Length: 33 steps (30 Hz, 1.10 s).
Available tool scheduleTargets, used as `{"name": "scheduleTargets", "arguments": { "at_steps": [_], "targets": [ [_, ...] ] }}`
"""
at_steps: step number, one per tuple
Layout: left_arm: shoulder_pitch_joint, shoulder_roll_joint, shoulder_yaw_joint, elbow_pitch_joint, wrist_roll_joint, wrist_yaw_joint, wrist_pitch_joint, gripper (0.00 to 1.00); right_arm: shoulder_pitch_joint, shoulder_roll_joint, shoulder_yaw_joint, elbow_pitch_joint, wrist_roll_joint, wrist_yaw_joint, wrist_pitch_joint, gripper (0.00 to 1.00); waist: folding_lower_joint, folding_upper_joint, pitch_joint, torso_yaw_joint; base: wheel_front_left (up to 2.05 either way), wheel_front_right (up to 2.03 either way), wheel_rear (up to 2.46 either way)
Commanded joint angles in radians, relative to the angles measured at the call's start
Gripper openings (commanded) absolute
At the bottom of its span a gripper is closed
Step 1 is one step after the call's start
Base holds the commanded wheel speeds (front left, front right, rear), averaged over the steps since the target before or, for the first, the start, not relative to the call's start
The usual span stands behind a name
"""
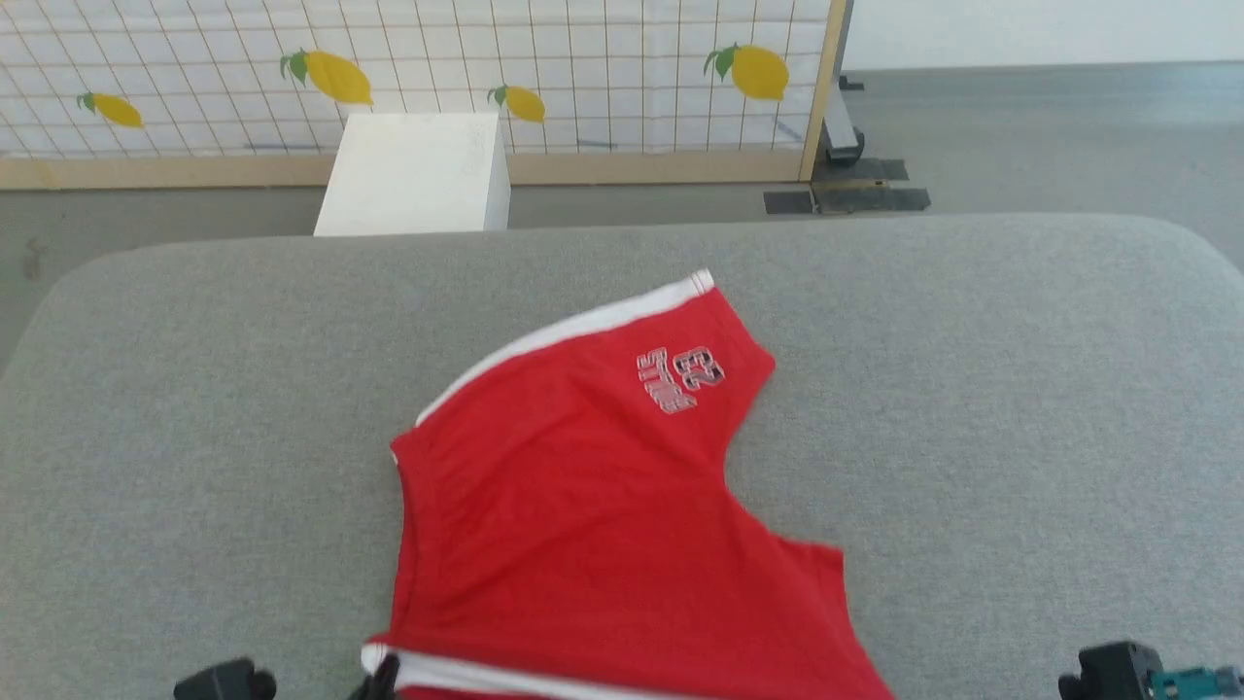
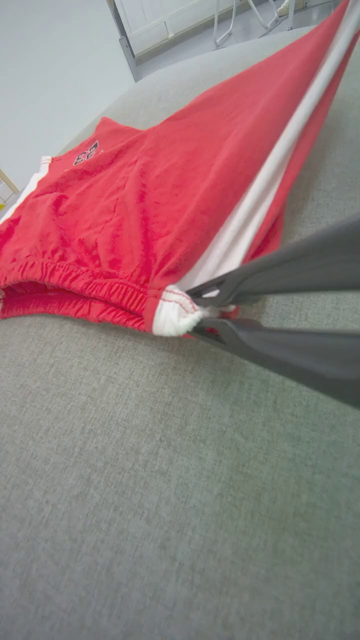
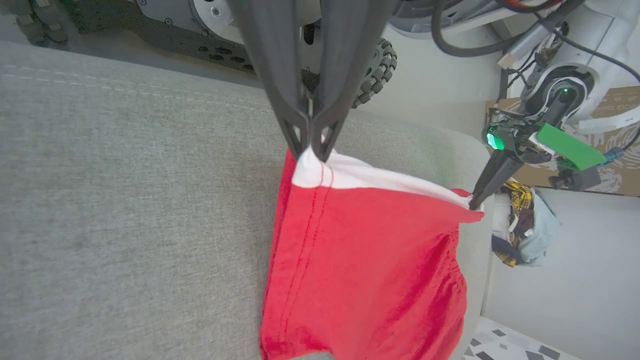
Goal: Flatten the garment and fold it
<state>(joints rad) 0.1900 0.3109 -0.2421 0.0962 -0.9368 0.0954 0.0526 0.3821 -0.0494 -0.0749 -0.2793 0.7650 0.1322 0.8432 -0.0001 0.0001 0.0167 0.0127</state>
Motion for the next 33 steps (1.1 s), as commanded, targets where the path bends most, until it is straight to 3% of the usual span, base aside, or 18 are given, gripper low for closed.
{"name": "scheduleTargets", "arguments": {
  "at_steps": [1,6,13,18,23,33],
  "targets": [
    [0.032,0.019,0.009,-0.023,-0.012,0.021,0.015,0.00,0.026,-0.002,-0.015,-0.028,0.002,-0.002,0.035,0.00,0.0001,-0.0001,-0.008,-0.003,0.00,0.00,0.00],
    [0.095,0.045,0.030,-0.131,-0.040,0.080,0.074,0.00,0.037,-0.001,-0.066,-0.119,0.008,-0.002,0.109,0.00,0.0001,-0.0001,-0.002,-0.009,0.00,0.00,0.00],
    [-0.017,0.056,0.045,-0.209,-0.058,0.094,0.121,0.00,-0.256,-0.001,-0.094,-0.068,-0.073,-0.002,0.150,0.00,0.0001,-0.0001,0.063,-0.011,0.00,0.00,0.00],
    [-0.177,0.067,0.043,-0.191,-0.059,0.091,0.168,0.00,-0.540,-0.001,-0.085,0.078,-0.123,-0.002,0.136,0.00,0.0001,-0.0001,0.158,0.008,0.00,0.00,0.00],
    [-0.311,0.083,0.045,-0.130,-0.047,0.080,0.188,0.00,-0.799,-0.001,-0.047,0.311,-0.167,-0.002,0.099,0.00,0.0001,-0.0001,0.245,0.023,0.00,0.00,0.00],
    [-0.437,0.072,0.044,-0.060,-0.052,0.027,0.171,0.00,-1.157,-0.001,0.005,0.662,-0.320,-0.002,-0.049,0.00,0.0001,-0.0001,0.382,0.094,0.00,0.00,0.00]
  ]
}}
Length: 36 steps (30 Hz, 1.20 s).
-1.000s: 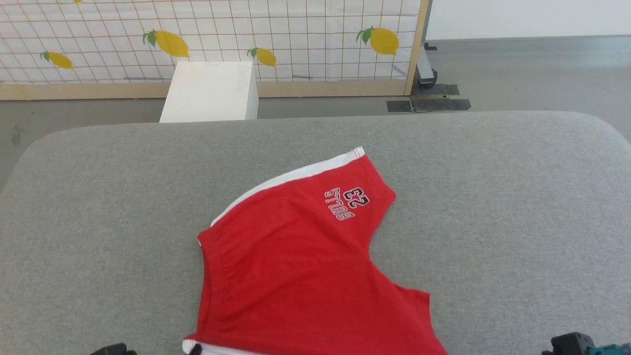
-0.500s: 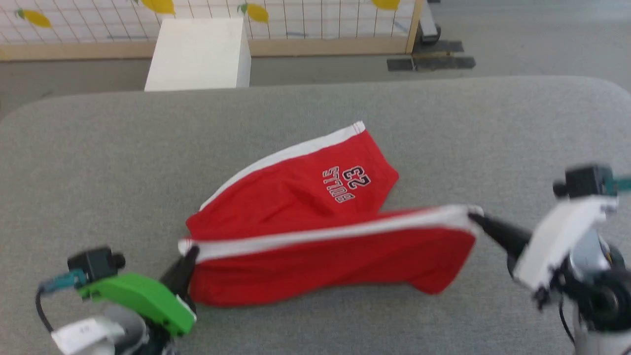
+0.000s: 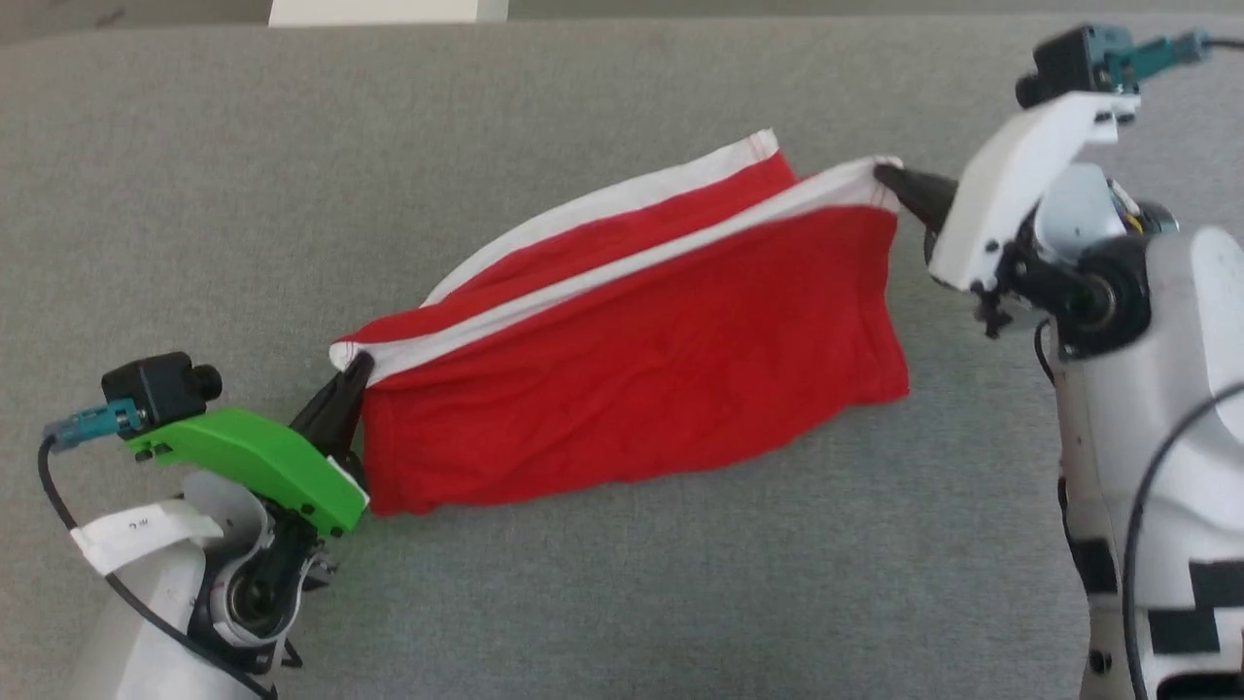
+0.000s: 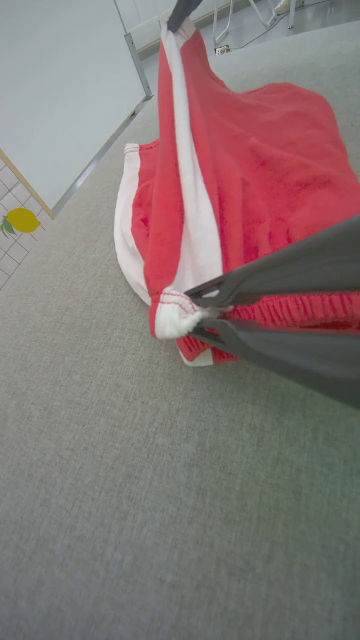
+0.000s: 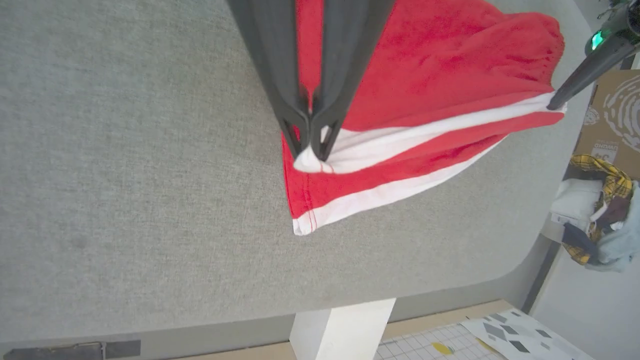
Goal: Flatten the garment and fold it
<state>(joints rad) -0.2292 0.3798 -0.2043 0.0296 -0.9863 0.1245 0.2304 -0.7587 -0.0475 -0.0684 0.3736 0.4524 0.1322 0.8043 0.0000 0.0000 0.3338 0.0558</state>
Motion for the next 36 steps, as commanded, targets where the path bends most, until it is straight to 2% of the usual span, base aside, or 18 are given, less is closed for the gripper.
{"name": "scheduleTargets", "arguments": {
  "at_steps": [1,8,17,22,23,24,25,26,32,36],
  "targets": [
    [-0.024,0.002,0.008,0.011,-0.004,-0.006,-0.010,0.00,-0.037,-0.003,0.004,0.037,-0.012,-0.002,-0.019,0.00,0.0000,0.0000,0.074,0.057,0.00,0.00,0.00],
    [-0.065,-0.007,0.018,0.040,-0.020,-0.033,-0.026,0.00,-0.181,-0.003,0.028,0.244,-0.063,-0.002,-0.106,0.00,0.0000,0.0000,0.127,0.094,0.00,0.00,0.00],
    [-0.138,-0.025,-0.006,0.071,-0.024,-0.067,-0.020,0.00,-0.312,-0.003,0.024,0.439,-0.159,-0.002,-0.198,0.00,0.0000,0.0000,0.177,0.122,0.00,0.00,0.00],
    [-0.162,-0.043,-0.024,0.094,-0.027,-0.084,-0.019,0.00,-0.349,-0.003,0.062,0.522,-0.138,-0.002,-0.236,0.00,0.0000,0.0000,0.186,0.123,0.00,0.00,0.00],
    [-0.163,-0.046,-0.026,0.099,-0.031,-0.087,-0.017,0.03,-0.351,-0.003,0.072,0.533,-0.123,-0.002,-0.245,0.02,0.0000,0.0000,0.185,0.122,0.00,0.00,0.00],
    [-0.165,-0.048,-0.028,0.104,-0.033,-0.090,-0.015,0.58,-0.353,-0.003,0.090,0.547,-0.108,-0.002,-0.252,0.44,0.0000,0.0000,0.184,0.121,0.00,0.00,0.00],
    [-0.166,-0.048,-0.029,0.107,-0.033,-0.091,-0.016,1.00,-0.354,-0.003,0.105,0.558,-0.097,-0.002,-0.255,0.87,0.0000,0.0000,0.183,0.119,0.00,0.00,0.00],
    [-0.167,-0.049,-0.029,0.111,-0.033,-0.093,-0.018,1.00,-0.355,-0.003,0.118,0.569,-0.086,-0.002,-0.265,1.00,0.0000,0.0000,0.179,0.117,0.00,0.00,0.00],
    [-0.165,-0.047,-0.004,0.106,-0.029,-0.103,-0.069,1.00,-0.359,-0.003,0.162,0.581,0.000,-0.002,-0.355,1.00,0.0000,0.0000,0.127,0.105,0.00,0.00,0.00],
    [-0.144,-0.027,0.021,0.079,0.035,-0.099,-0.169,1.00,-0.339,-0.003,0.166,0.566,-0.003,-0.002,-0.456,1.00,0.0000,0.0000,0.063,0.092,0.00,0.00,0.00]
  ]
}}
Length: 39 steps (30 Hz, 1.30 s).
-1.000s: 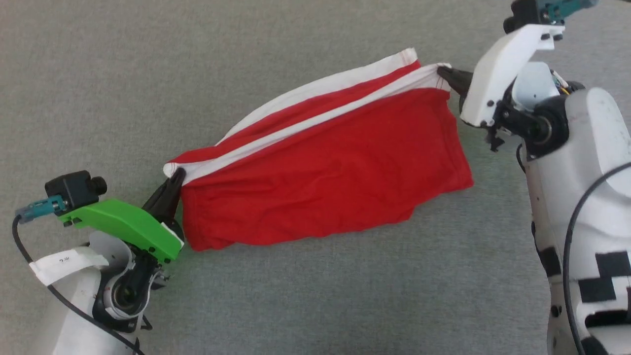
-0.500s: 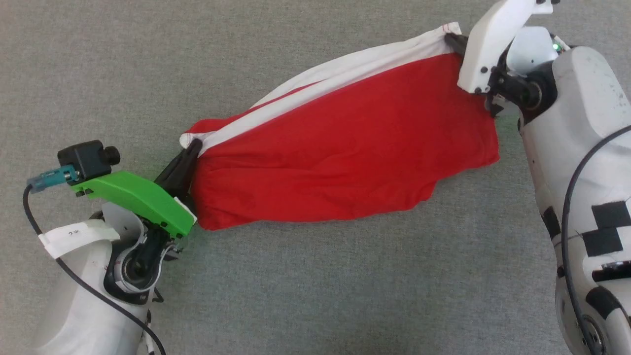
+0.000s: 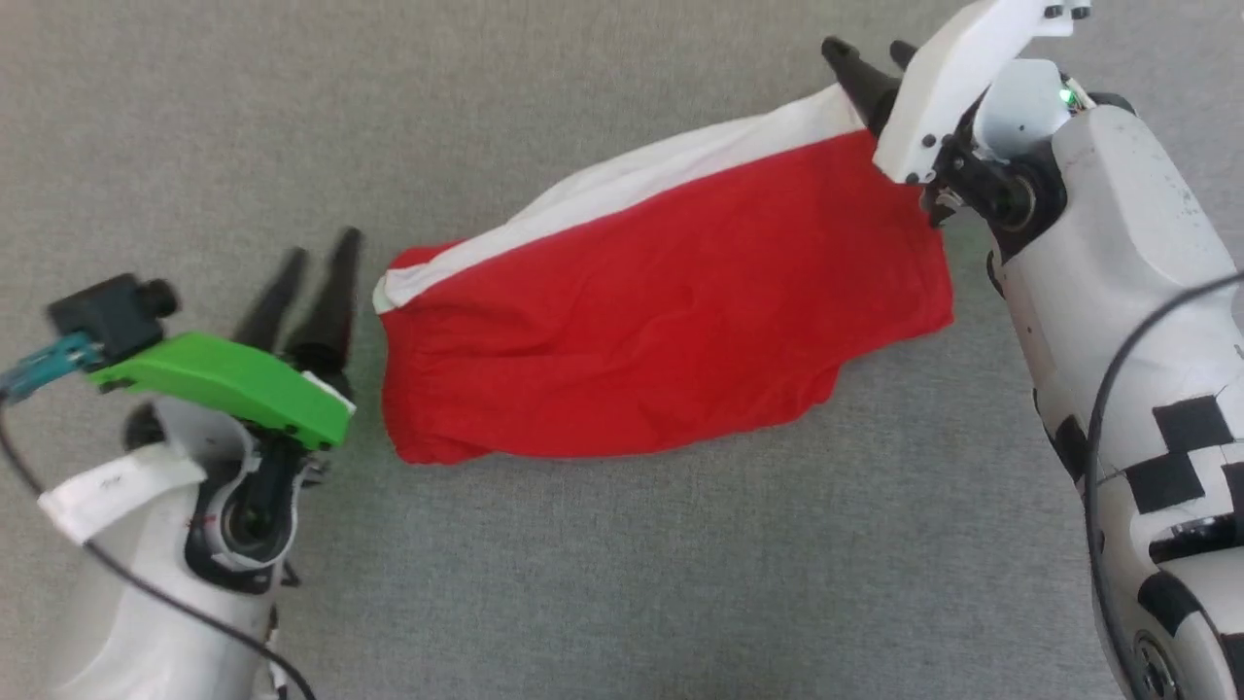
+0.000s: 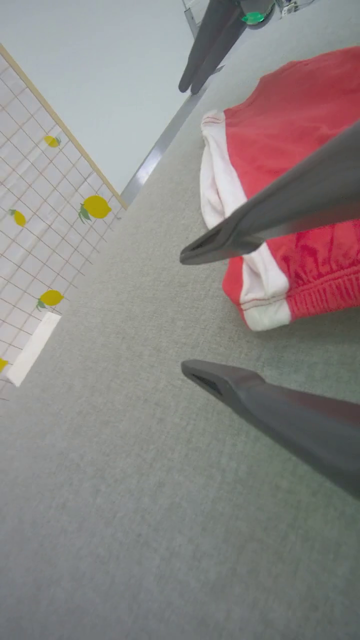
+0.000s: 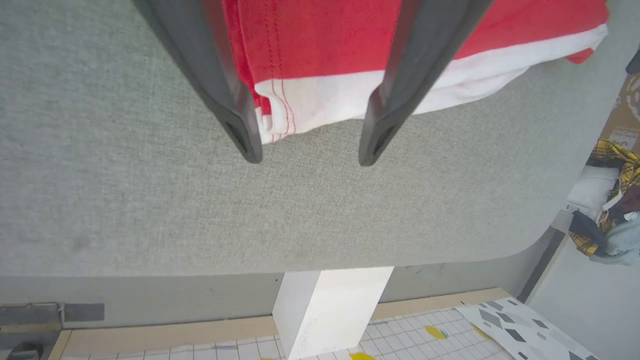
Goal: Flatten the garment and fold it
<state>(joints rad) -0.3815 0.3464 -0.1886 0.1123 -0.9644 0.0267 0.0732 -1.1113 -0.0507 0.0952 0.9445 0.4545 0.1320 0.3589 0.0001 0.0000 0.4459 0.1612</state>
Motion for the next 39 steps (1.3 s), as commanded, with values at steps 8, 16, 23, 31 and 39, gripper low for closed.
{"name": "scheduleTargets", "arguments": {
  "at_steps": [8,16,23,31,39],
  "targets": [
    [0.144,0.084,-0.020,-0.071,0.312,0.080,-0.269,1.00,0.146,-0.059,0.049,-0.065,-0.161,-0.001,-0.051,1.00,-0.0001,0.0000,-0.179,-0.030,0.00,0.00,0.00],
    [0.289,0.060,-0.063,-0.118,0.423,0.157,-0.316,1.00,0.327,-0.062,0.075,-0.160,-0.312,-0.001,0.091,1.00,-0.0001,0.0000,-0.231,-0.027,0.00,0.00,0.00],
    [0.298,0.033,-0.095,-0.126,0.414,0.146,-0.313,1.00,0.385,-0.031,0.065,-0.216,-0.378,-0.001,0.166,1.00,-0.0001,0.0000,-0.184,0.013,0.00,0.00,0.00],
    [0.243,0.016,-0.131,-0.096,0.414,0.115,-0.305,1.00,0.369,-0.019,-0.004,-0.196,-0.507,-0.001,0.220,1.00,-0.0001,0.0000,-0.128,0.065,0.00,0.00,0.00],
    [0.233,0.016,-0.161,-0.097,0.386,0.107,-0.216,1.00,0.372,-0.010,-0.038,-0.162,-0.536,-0.001,0.257,0.00,-0.0001,0.0000,-0.115,0.071,0.00,0.00,0.00]
  ]
}}
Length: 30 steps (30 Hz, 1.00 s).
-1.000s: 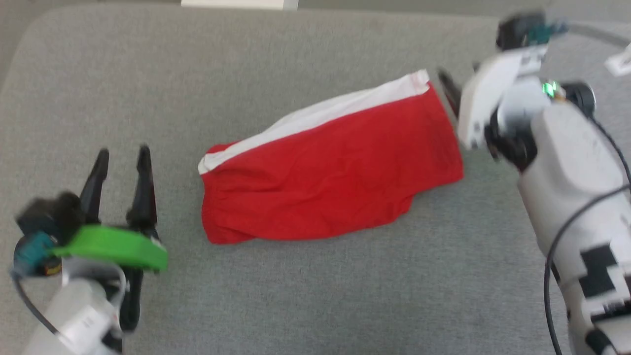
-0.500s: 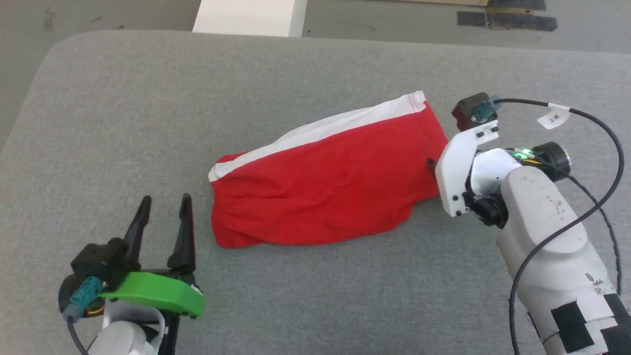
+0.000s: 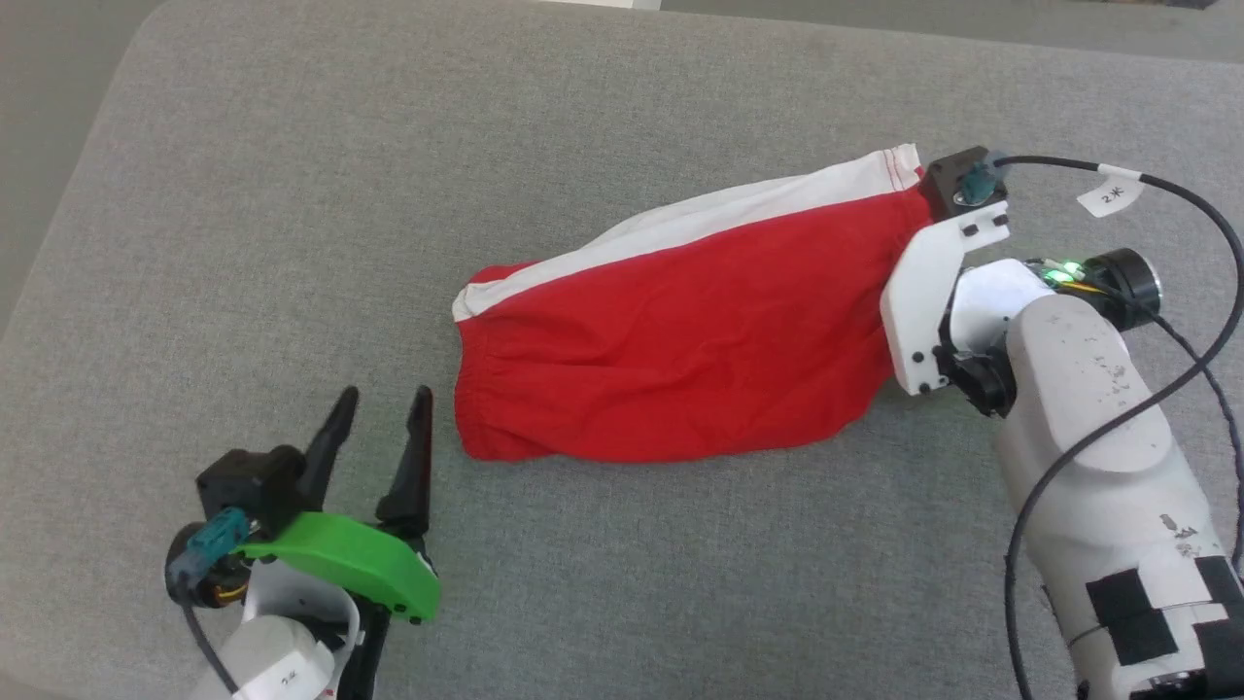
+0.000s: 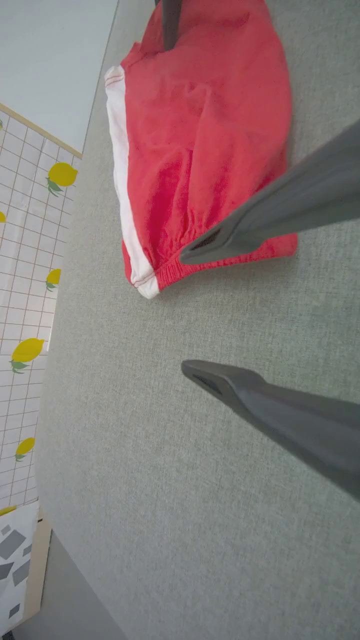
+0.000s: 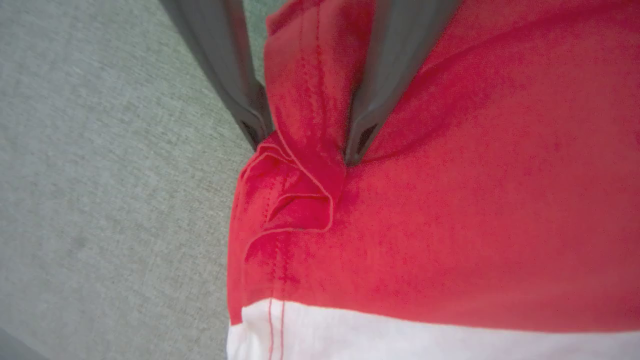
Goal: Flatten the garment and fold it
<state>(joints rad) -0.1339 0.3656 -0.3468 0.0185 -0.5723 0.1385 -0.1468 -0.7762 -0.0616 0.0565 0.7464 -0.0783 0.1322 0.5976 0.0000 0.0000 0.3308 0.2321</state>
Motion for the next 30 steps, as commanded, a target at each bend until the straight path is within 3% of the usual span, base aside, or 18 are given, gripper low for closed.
{"name": "scheduleTargets", "arguments": {
  "at_steps": [1,9,12,21,24,25,26,30],
  "targets": [
    [-0.015,-0.001,-0.009,-0.008,-0.013,-0.003,0.032,1.00,0.039,0.002,-0.004,0.039,0.004,-0.002,0.020,0.00,0.0000,0.0000,-0.004,-0.003,0.00,0.00,0.00],
    [-0.032,-0.001,-0.060,-0.078,-0.098,0.043,0.324,1.00,0.045,0.007,-0.007,0.028,0.040,-0.002,-0.003,0.00,0.0000,0.0000,-0.028,-0.027,0.00,0.00,0.00],
    [-0.067,0.005,-0.073,-0.079,-0.096,0.059,0.388,1.00,0.045,0.008,0.002,0.026,0.050,-0.002,-0.005,0.00,0.0000,0.0000,-0.031,-0.037,0.00,0.00,0.00],
    [-0.140,0.022,-0.115,0.085,-0.116,0.110,0.610,1.00,0.026,0.010,0.058,0.007,0.086,-0.002,-0.012,0.00,0.0000,0.0000,-0.009,-0.074,0.00,0.00,0.00],
    [-0.147,0.012,-0.114,0.120,-0.143,0.091,0.621,1.00,0.019,0.011,0.076,-0.002,0.101,-0.002,-0.017,0.00,0.0000,0.0000,-0.001,-0.085,0.00,0.00,0.00],
    [-0.150,0.009,-0.113,0.128,-0.148,0.077,0.610,0.24,0.019,0.011,0.081,-0.005,0.107,-0.002,-0.019,0.00,0.0000,0.0000,0.001,-0.088,0.00,0.00,0.00],
    [-0.152,0.004,-0.110,0.133,-0.156,0.064,0.598,0.00,0.018,0.011,0.085,-0.007,0.111,-0.002,-0.020,0.00,0.0000,0.0000,0.003,-0.090,0.00,0.00,0.00],
    [-0.154,-0.008,-0.104,0.159,-0.185,0.021,0.573,0.00,0.023,0.011,0.096,-0.018,0.131,-0.002,-0.024,0.00,0.0000,0.0000,0.002,-0.099,0.00,0.00,0.00]
  ]
}}
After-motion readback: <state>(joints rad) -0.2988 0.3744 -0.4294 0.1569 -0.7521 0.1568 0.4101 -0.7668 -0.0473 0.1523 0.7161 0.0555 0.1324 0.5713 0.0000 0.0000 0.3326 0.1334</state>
